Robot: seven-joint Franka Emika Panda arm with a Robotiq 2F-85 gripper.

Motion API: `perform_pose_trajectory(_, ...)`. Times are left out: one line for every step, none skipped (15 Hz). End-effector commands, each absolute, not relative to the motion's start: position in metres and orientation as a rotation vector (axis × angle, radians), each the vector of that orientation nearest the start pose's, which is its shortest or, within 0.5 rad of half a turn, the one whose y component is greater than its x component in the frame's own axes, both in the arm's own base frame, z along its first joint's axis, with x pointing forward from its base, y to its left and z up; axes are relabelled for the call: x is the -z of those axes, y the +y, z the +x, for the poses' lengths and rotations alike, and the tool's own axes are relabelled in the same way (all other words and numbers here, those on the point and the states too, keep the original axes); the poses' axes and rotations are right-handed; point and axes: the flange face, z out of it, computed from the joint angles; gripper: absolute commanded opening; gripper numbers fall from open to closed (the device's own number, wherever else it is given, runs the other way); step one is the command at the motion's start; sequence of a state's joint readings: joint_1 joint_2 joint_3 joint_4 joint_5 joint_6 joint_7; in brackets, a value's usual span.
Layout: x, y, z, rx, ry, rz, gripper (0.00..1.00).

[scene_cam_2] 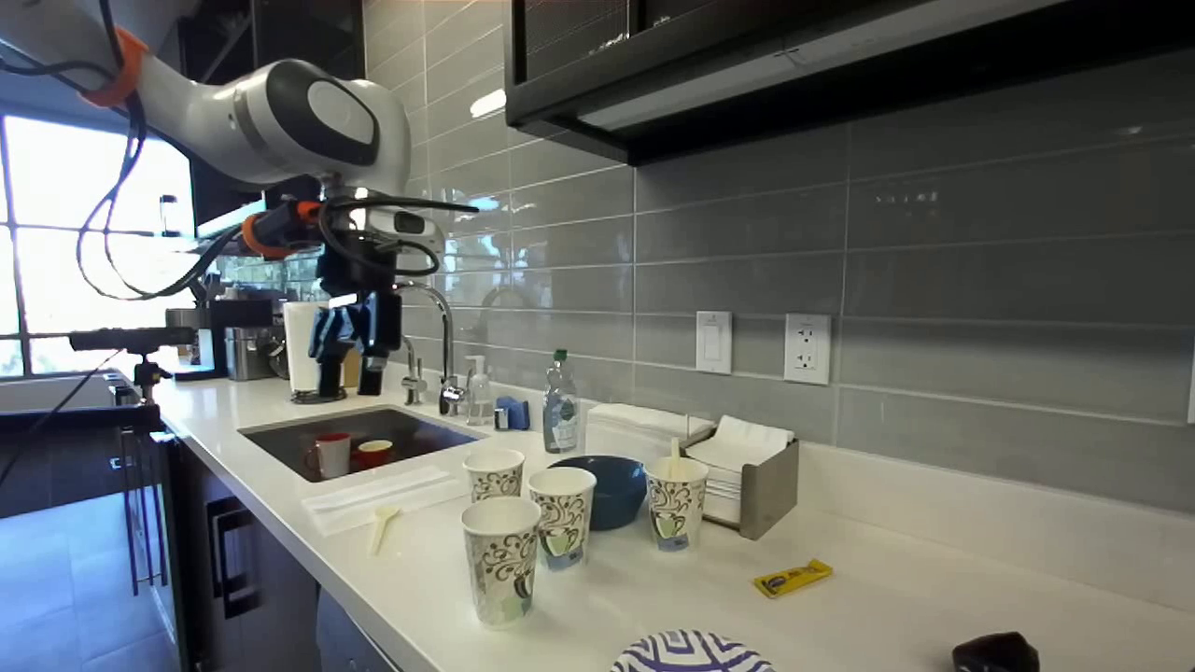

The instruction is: Pour the contents from one cup to the other

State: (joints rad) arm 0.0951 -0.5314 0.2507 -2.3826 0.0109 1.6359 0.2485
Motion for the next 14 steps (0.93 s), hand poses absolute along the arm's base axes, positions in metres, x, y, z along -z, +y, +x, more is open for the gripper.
perform_pose_trajectory(-0.491,0.133,0.344,-0.313,-0.078,-3.299,1.0)
perform_pose_trajectory(-0.486,0.124,0.342,-0.298,-0.052,-3.302,1.0)
perform_pose_trajectory(-0.483,0.115,0.342,-0.258,-0.006,-3.294,1.0)
perform_pose_trajectory(-0.48,0.11,0.343,-0.225,-0.01,-3.289,1.0)
perform_pose_trajectory(-0.476,0.102,0.344,-0.184,0.001,-3.29,1.0)
perform_pose_trajectory(-0.471,0.094,0.345,-0.139,0.007,-3.288,1.0)
perform_pose_trajectory(-0.467,0.085,0.345,-0.081,0.008,-3.294,1.0)
perform_pose_trajectory(-0.463,0.077,0.346,-0.041,0.015,-3.303,1.0)
perform_pose_trajectory(-0.458,0.068,0.346,-0.004,0.022,-3.303,1.0)
perform_pose_trajectory(-0.447,0.053,0.344,-0.031,0.057,-3.319,1.0)
perform_pose_trajectory(-0.457,0.074,0.354,-0.081,0.046,-3.301,1.0)
perform_pose_trajectory(-0.451,0.064,0.352,-0.08,0.063,-3.308,1.0)
perform_pose_trajectory(-0.447,0.058,0.351,-0.081,0.073,-3.308,1.0)
perform_pose_trajectory(-0.445,0.056,0.35,-0.083,0.078,-3.308,1.0)
